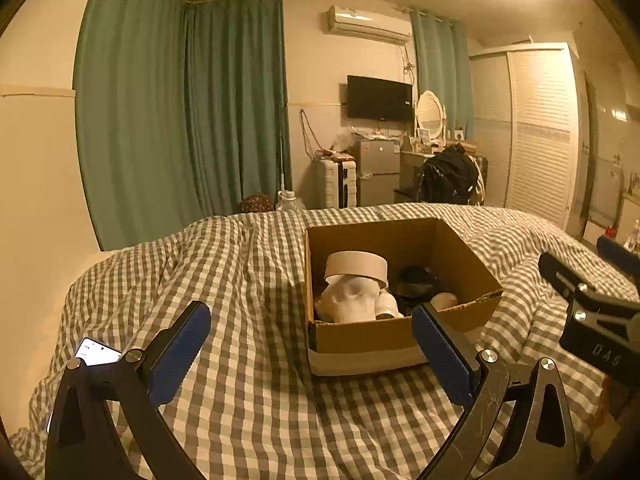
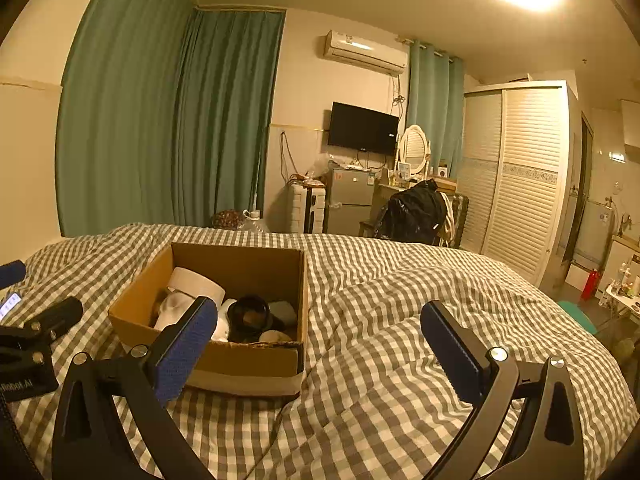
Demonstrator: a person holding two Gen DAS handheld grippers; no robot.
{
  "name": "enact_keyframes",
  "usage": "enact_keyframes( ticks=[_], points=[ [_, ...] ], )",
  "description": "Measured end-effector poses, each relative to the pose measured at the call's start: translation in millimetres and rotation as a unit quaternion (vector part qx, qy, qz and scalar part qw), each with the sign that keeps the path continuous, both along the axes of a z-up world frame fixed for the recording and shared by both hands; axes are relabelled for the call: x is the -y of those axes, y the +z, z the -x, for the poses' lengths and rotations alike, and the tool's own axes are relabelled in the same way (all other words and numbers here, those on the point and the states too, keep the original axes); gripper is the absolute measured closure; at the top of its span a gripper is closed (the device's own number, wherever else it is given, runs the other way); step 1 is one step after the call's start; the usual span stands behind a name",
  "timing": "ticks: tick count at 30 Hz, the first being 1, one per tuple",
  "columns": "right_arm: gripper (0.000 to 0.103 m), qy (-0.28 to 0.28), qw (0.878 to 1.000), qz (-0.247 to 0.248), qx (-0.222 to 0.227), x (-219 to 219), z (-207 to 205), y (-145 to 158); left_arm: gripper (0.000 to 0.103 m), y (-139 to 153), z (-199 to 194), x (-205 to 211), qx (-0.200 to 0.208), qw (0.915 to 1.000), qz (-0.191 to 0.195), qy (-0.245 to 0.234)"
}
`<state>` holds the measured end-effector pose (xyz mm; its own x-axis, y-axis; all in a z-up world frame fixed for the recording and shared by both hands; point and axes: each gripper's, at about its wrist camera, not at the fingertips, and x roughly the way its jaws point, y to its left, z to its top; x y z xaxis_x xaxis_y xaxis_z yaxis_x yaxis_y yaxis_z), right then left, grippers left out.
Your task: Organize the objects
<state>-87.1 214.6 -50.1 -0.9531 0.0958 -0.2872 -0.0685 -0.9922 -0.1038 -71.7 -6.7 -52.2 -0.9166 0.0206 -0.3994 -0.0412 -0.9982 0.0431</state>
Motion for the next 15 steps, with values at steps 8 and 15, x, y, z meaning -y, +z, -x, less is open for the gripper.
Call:
enact_keyframes(
  ticks=[8,15],
  points=[
    [0.001,0.0,1.0,-0.005,0.009,3.3,2.0,-2.5,0.0,0.1,1.2,1.2,0.005,1.0,0.003,0.005],
    [0.001,0.0,1.0,-0.004,0.01,3.7,2.3,-3.1,0.0,-0.6,2.2,1.1,0.006,0.9999,0.006,0.006]
  ],
)
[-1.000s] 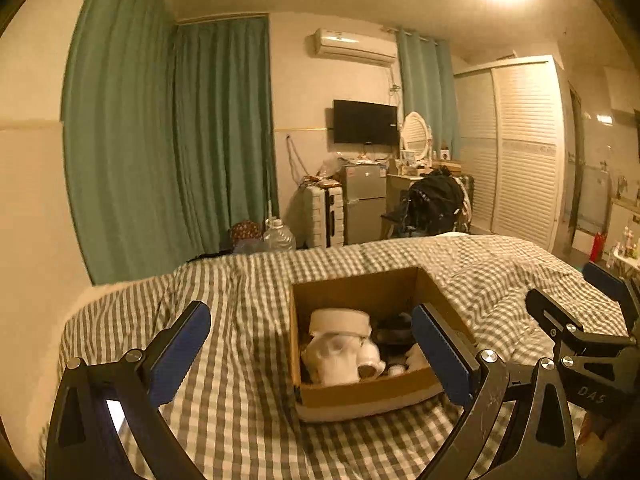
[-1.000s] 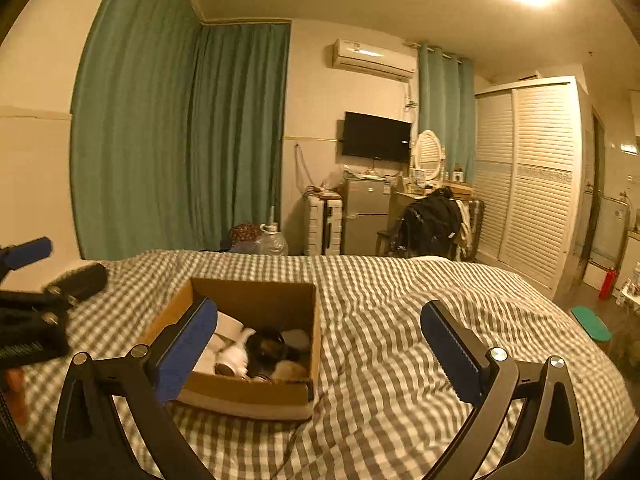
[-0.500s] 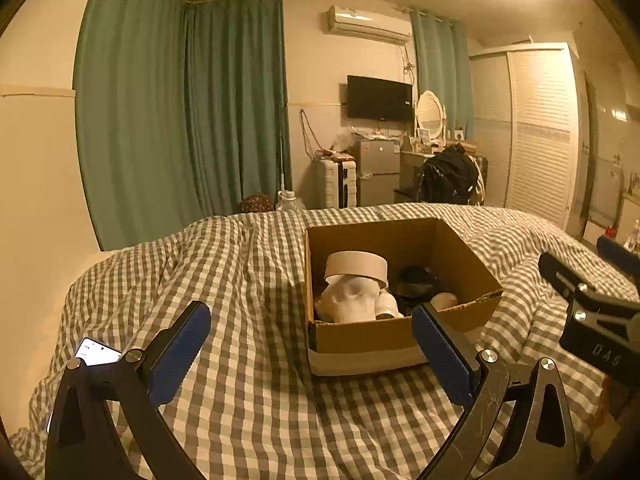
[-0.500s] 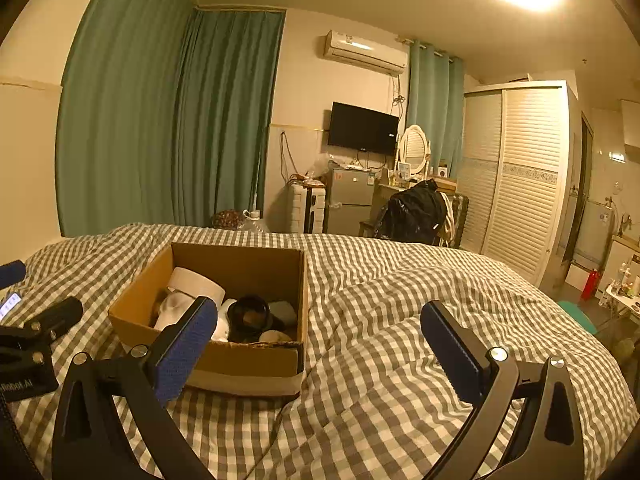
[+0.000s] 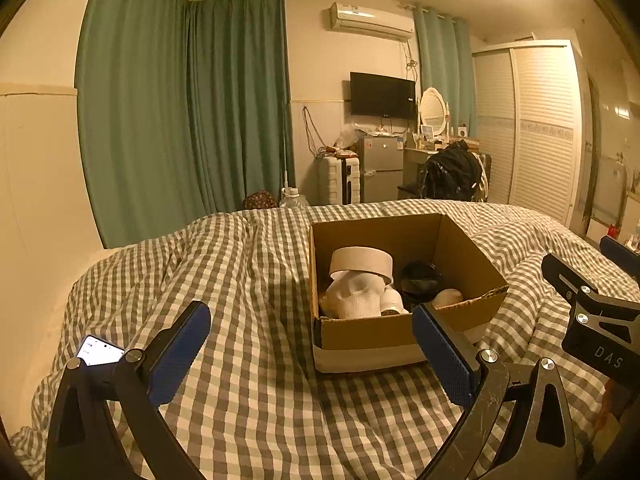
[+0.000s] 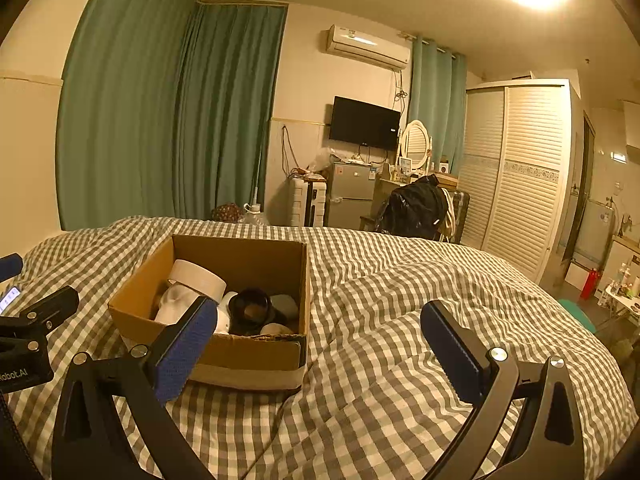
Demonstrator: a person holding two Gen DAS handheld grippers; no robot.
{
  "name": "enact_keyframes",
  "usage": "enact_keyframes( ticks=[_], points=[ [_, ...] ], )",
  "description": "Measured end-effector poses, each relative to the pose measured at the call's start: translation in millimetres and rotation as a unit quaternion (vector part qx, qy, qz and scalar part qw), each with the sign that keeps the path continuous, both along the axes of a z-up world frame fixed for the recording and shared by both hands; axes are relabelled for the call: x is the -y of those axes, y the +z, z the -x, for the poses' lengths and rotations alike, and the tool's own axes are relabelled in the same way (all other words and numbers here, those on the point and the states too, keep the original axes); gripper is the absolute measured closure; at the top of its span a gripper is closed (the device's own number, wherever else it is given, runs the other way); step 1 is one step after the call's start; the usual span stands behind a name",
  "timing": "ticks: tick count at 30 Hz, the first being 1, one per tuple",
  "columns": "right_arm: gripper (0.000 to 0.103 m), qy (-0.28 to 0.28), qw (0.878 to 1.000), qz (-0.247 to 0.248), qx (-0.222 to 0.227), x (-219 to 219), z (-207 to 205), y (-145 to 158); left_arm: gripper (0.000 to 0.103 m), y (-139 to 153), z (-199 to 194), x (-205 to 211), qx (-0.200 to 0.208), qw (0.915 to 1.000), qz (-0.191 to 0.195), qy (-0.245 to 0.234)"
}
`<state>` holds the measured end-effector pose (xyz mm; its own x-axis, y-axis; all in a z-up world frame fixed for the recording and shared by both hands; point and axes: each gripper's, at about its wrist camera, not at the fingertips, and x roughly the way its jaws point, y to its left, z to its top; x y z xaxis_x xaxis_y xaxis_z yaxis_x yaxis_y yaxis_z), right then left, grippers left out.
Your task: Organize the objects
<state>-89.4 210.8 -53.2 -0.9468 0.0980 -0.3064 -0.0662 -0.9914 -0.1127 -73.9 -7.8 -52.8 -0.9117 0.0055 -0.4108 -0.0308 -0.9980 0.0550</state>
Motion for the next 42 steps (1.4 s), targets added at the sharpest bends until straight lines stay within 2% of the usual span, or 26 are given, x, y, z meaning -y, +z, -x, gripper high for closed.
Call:
enact_keyframes(
  ticks=[42],
  points=[
    [0.001,-0.003,1.0,0.002,0.01,1.1,2.7,-4.8,0.0,-3.4,3.4,2.1,0.0,0.9999,0.011,0.006]
  ],
)
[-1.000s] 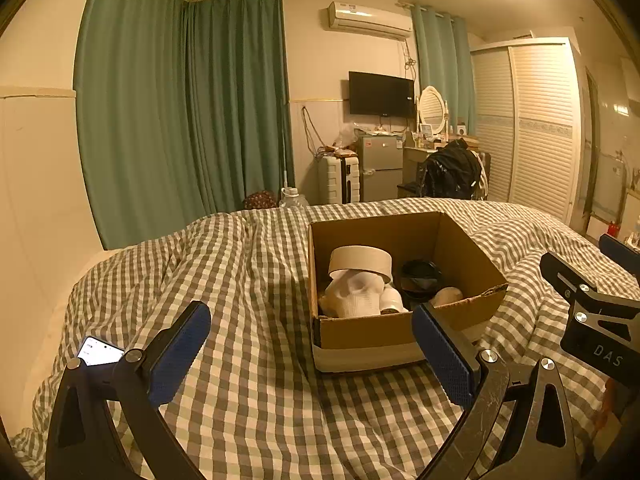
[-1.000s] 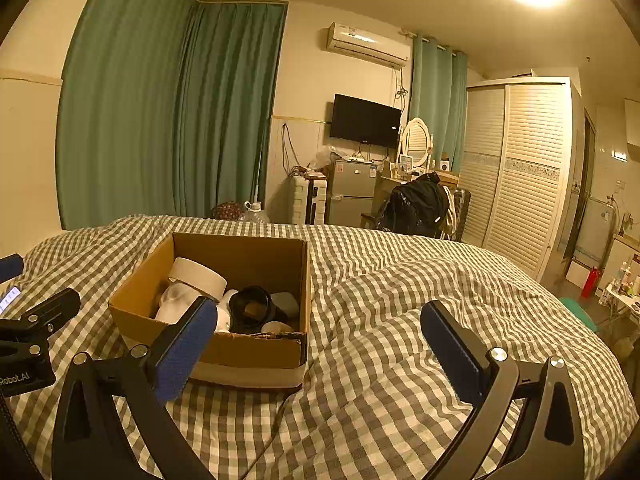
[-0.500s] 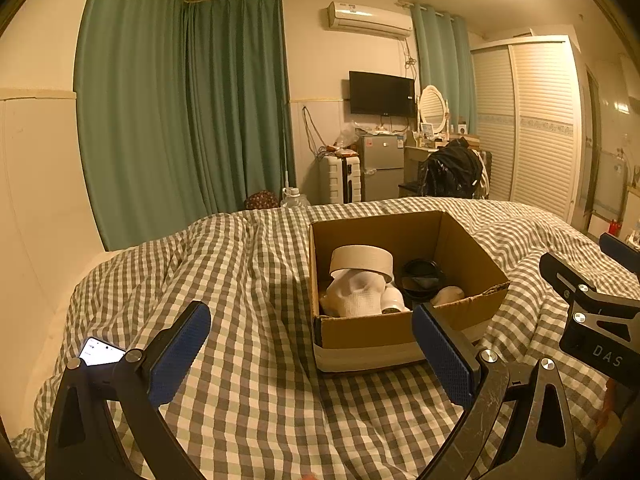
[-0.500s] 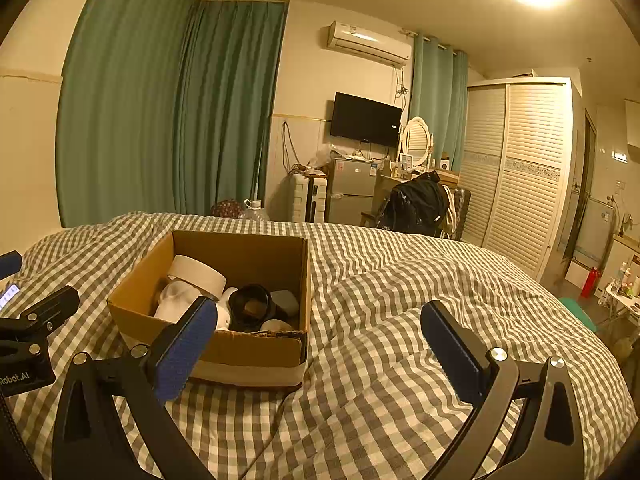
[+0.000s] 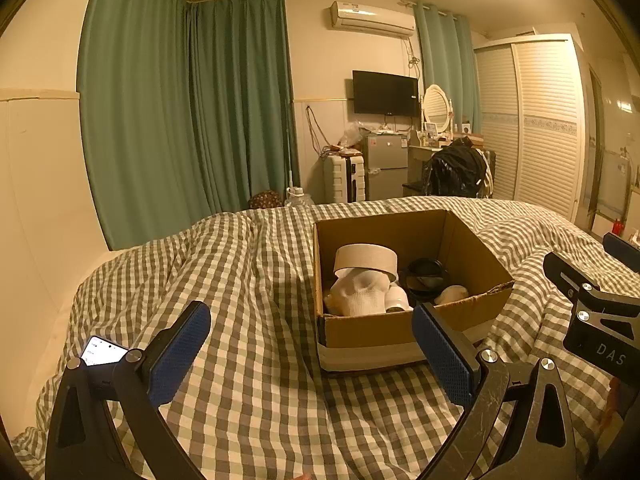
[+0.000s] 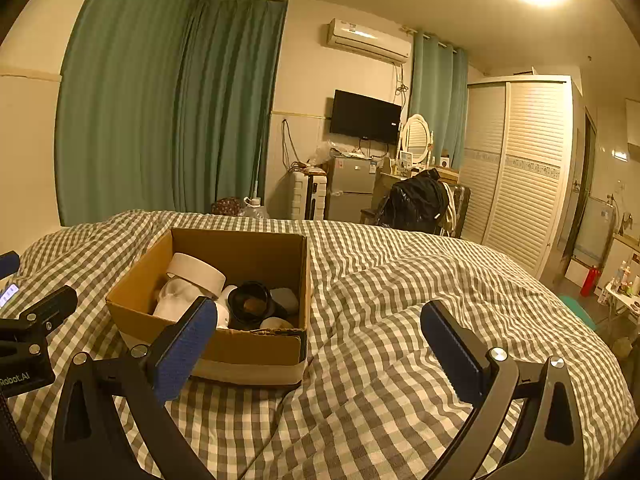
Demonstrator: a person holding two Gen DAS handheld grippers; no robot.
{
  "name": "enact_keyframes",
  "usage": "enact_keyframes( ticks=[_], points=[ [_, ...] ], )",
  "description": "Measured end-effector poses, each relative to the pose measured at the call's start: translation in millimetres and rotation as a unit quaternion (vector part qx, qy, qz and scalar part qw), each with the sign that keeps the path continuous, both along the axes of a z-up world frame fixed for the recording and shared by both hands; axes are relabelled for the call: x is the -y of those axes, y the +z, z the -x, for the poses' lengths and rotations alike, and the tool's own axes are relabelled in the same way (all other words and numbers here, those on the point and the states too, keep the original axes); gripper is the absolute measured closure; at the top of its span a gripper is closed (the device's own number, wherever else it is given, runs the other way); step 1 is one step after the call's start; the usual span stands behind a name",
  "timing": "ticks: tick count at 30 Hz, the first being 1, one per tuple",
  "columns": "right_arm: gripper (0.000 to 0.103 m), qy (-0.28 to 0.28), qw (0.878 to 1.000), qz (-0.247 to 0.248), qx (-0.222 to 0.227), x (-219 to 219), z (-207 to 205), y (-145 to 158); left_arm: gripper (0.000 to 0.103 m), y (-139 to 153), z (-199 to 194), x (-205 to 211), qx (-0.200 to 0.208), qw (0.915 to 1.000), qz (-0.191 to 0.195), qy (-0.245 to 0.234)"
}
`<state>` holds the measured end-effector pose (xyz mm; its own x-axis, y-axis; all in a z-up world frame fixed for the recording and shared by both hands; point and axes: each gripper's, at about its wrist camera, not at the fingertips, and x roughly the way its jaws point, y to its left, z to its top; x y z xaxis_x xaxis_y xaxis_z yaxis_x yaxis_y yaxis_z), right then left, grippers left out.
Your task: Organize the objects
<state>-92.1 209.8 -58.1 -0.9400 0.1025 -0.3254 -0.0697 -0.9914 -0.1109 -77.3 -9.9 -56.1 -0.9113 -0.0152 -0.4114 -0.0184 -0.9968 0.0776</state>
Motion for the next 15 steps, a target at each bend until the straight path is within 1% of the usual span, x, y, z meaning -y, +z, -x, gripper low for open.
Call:
enact_keyframes(
  ticks=[15],
  points=[
    [0.001,0.0,1.0,-0.001,0.001,-0.4,0.1,0.4,0.0,-0.6,-0.8,-0.7,0.002,1.0,-0.002,-0.001]
  ],
)
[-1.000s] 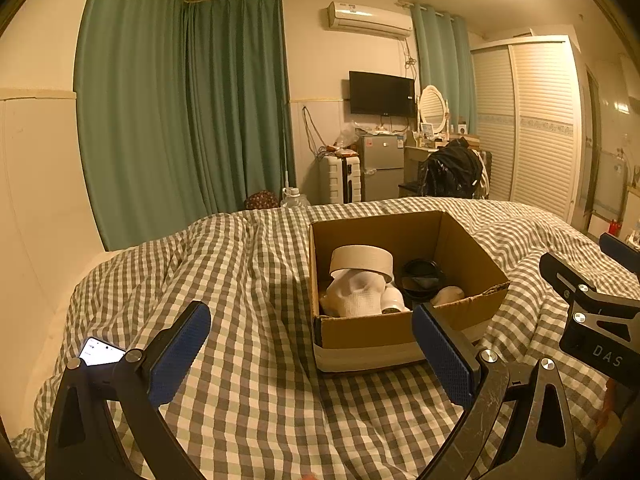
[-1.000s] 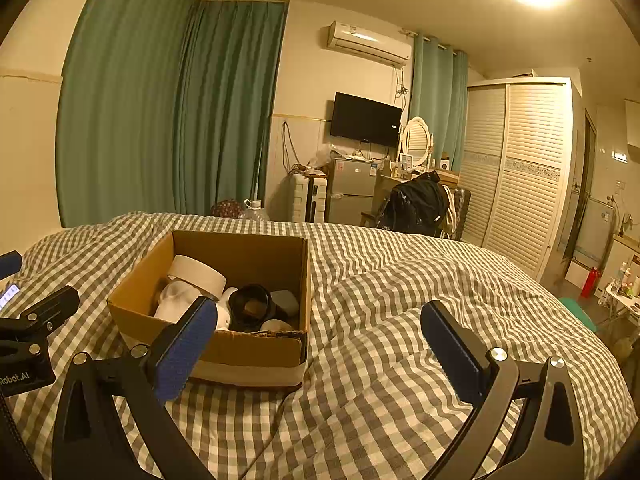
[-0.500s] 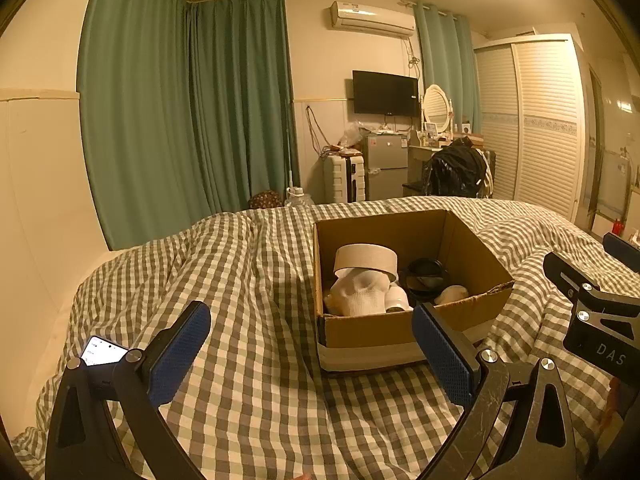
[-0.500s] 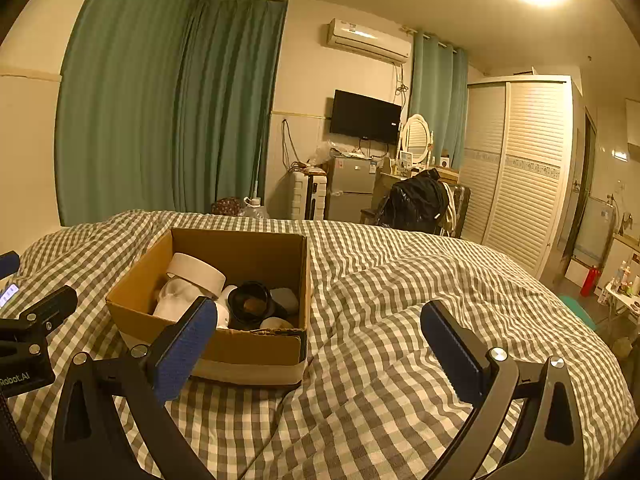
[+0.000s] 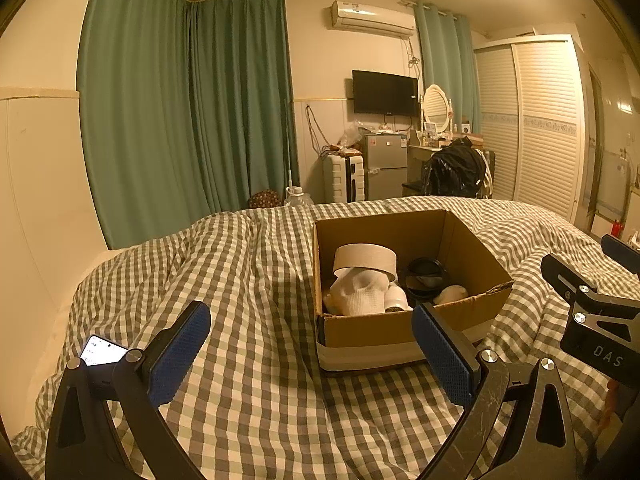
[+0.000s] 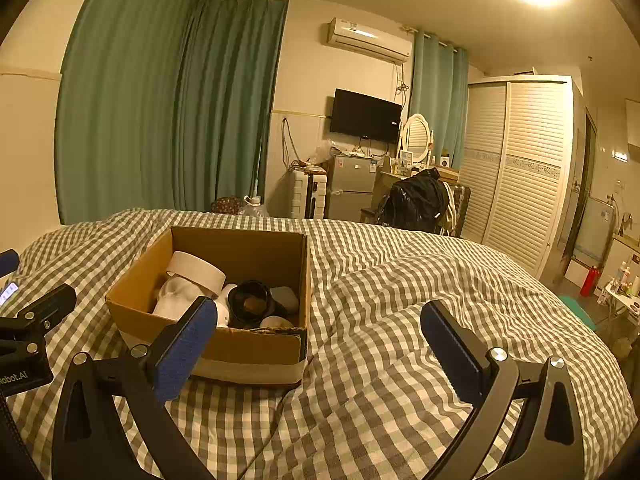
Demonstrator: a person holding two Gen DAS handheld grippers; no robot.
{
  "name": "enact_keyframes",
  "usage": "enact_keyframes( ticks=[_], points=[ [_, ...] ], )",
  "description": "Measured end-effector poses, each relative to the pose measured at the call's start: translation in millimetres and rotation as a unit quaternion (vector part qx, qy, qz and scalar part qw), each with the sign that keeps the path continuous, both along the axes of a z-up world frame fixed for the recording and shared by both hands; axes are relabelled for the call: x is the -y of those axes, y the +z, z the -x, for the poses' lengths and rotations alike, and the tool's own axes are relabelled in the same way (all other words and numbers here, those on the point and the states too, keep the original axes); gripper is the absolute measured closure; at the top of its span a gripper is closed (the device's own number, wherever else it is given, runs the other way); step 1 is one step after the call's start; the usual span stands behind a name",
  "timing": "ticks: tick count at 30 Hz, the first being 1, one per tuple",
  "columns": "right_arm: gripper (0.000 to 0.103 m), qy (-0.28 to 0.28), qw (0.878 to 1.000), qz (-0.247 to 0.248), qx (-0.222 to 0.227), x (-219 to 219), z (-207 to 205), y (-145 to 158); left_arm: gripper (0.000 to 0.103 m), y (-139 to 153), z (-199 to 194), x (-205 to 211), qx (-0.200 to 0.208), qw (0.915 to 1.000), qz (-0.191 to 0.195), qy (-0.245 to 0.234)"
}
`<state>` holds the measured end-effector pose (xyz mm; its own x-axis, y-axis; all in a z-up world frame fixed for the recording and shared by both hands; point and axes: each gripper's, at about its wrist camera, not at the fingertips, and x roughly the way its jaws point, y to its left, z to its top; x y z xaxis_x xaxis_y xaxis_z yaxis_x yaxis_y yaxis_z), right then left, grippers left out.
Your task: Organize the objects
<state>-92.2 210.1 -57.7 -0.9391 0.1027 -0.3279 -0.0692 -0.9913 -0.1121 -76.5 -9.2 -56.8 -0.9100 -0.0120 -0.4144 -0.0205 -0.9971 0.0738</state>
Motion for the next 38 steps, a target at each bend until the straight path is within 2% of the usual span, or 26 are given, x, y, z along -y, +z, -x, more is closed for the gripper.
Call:
enact_keyframes(
  ticks=[38],
  points=[
    [0.001,0.0,1.0,0.0,0.008,-0.4,-0.2,-1.3,0.0,-1.2,0.6,2.6,-0.001,1.0,0.0,-0.005]
  ],
)
